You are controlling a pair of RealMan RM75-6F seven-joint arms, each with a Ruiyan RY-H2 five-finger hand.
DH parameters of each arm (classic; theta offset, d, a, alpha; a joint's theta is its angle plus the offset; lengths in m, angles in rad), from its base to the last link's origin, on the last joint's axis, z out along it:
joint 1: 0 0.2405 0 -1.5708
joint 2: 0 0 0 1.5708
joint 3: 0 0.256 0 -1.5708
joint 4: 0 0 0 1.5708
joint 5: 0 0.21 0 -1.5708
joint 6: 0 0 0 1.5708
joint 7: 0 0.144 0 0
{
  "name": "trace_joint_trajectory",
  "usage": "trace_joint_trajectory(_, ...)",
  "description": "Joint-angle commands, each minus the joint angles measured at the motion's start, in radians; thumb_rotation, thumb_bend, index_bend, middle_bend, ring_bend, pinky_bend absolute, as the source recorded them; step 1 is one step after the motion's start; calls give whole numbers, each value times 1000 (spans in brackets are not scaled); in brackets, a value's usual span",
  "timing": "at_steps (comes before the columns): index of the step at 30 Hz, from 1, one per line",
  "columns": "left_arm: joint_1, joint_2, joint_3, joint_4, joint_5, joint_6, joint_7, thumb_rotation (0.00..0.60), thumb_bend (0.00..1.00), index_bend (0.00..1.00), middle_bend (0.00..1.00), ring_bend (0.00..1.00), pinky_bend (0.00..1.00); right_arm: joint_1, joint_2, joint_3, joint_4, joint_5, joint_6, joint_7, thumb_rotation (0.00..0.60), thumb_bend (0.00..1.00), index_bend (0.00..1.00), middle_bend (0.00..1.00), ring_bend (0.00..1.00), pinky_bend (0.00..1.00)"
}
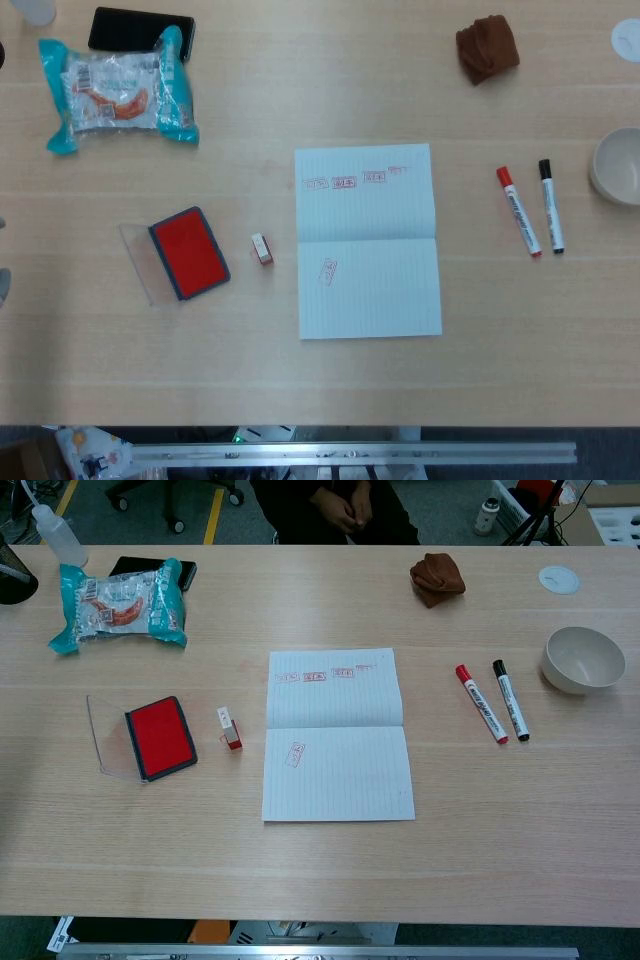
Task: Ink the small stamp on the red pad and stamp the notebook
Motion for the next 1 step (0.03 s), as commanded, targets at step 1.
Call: trace_joint_trajectory(1, 5, 2, 0, -3, 8, 2, -4, 600, 246, 351, 608, 624, 837, -2, -3, -1, 1, 1, 4, -1, 600, 294, 401, 386, 326, 381)
